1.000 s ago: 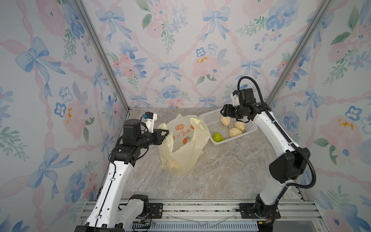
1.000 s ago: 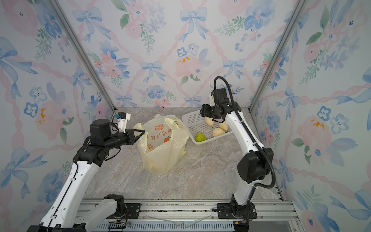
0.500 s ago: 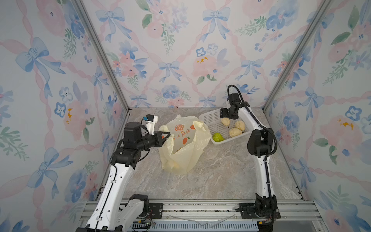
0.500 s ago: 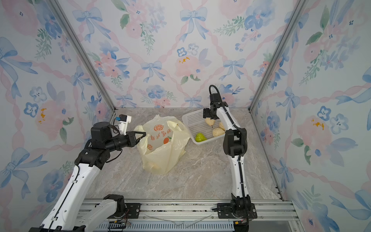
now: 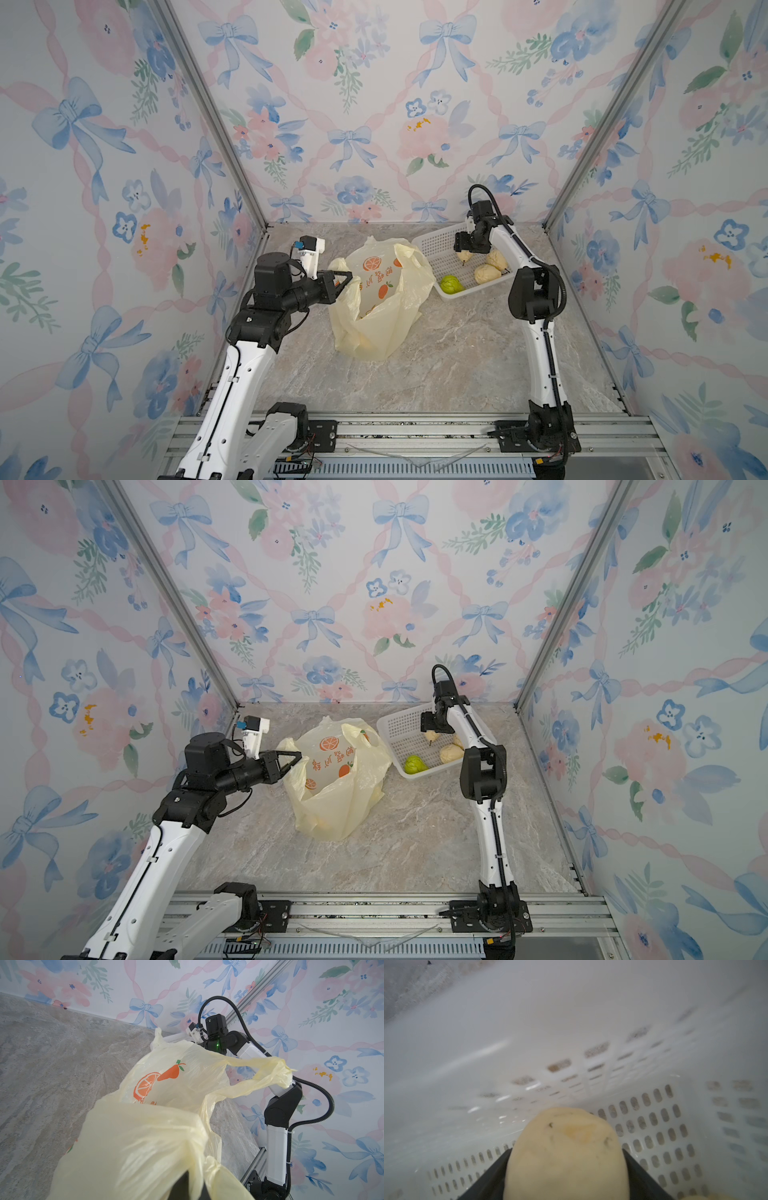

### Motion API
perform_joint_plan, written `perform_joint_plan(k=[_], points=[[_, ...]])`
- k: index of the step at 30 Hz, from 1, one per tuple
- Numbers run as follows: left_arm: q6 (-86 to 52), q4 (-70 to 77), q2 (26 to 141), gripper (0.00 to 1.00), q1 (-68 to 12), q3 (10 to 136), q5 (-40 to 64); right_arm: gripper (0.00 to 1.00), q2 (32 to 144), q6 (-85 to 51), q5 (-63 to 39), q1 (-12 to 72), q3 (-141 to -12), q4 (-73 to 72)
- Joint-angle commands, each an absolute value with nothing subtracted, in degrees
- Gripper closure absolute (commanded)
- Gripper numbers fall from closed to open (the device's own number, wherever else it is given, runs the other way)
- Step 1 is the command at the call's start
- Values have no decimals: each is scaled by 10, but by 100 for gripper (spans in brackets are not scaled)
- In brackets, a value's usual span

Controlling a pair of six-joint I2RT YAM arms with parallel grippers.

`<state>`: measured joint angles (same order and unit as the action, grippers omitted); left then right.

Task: Place the pears into plastic bags & tie knots
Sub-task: Pick up the pear from the basket.

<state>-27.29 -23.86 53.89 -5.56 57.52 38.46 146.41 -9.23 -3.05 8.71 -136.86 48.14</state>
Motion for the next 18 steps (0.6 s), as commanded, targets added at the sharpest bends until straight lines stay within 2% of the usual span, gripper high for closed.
perform_joint_plan(k=[1, 4, 9, 12, 18], points=[[-276, -230, 526, 100, -54, 576, 394, 39, 1444, -99, -41, 84, -1363, 498], [-276, -229, 519, 100, -54, 576, 386, 44, 1389, -101, -40, 90, -1343, 496], [-281, -220, 508, 100, -54, 572, 387, 42, 1240, -111, -57, 119, -1274, 484], [-285, -213, 500, 100, -55, 567, 382, 42, 1150, -131, -103, 142, -1236, 453], [-294, -201, 494, 100, -55, 561, 380, 41, 1036, -141, -97, 251, -1236, 437]])
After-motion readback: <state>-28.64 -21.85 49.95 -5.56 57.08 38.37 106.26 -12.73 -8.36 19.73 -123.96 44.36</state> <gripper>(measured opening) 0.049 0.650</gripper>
